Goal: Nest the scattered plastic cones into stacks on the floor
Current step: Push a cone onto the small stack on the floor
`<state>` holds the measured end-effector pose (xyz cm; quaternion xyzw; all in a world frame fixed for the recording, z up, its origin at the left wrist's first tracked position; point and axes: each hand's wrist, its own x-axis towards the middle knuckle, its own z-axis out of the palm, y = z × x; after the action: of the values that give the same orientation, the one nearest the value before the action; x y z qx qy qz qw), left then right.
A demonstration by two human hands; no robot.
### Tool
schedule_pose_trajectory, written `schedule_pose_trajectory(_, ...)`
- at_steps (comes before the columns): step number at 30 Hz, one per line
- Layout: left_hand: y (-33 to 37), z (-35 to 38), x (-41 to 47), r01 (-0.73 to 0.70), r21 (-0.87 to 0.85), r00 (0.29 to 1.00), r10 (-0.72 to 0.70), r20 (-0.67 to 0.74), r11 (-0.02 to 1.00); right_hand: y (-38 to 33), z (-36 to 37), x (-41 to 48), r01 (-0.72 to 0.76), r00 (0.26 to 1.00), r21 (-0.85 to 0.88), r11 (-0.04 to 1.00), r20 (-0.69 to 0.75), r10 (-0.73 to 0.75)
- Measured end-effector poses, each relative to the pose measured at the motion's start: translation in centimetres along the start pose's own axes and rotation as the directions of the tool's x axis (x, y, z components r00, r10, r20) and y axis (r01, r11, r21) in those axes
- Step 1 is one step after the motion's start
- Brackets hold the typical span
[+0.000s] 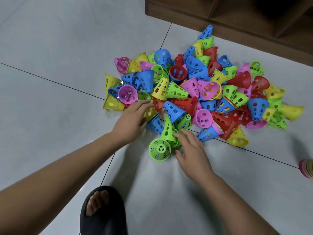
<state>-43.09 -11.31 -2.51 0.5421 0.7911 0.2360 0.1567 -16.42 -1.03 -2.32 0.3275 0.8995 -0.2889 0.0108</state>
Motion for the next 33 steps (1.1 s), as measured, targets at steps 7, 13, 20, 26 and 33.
schedule_pose_trajectory(7, -1.0, 0.9, 0.7, -0.102, 0.201, 0.995, 0.097, 0.035, 0.974, 1.1, 0.7, -0.1, 0.002, 1.0, -0.046, 0.999, 0.007, -0.001)
schedule_pose_trajectory(13, -2.4, 0.6, -1.9, 0.017, 0.144, 1.0, -0.013, -0.027, 0.989, 2.1, 1.4, -1.7, -0.065, 0.997, -0.082, 0.995, -0.04, 0.062)
schedule_pose_trajectory(20, -2.8, -0.1, -6.6, 0.177, -0.025, 0.982, -0.175, 0.077, 0.984, 2.4, 0.6, -3.8, -0.224, 0.973, 0.141, 0.964, -0.02, 0.229)
schedule_pose_trajectory(26, -2.6, 0.0, -7.3, 0.044, 0.193, 0.994, -0.063, 0.091, 0.98, -0.9, -2.7, -5.1, -0.215, 0.971, 0.325, 0.921, -0.029, 0.237)
schedule_pose_trajectory(33, -3.0, 0.4, -6.7, 0.028, 0.277, 0.988, -0.069, 0.138, 0.96, -4.8, -6.0, -4.6, 0.003, 0.993, 0.269, 0.963, -0.116, 0.03)
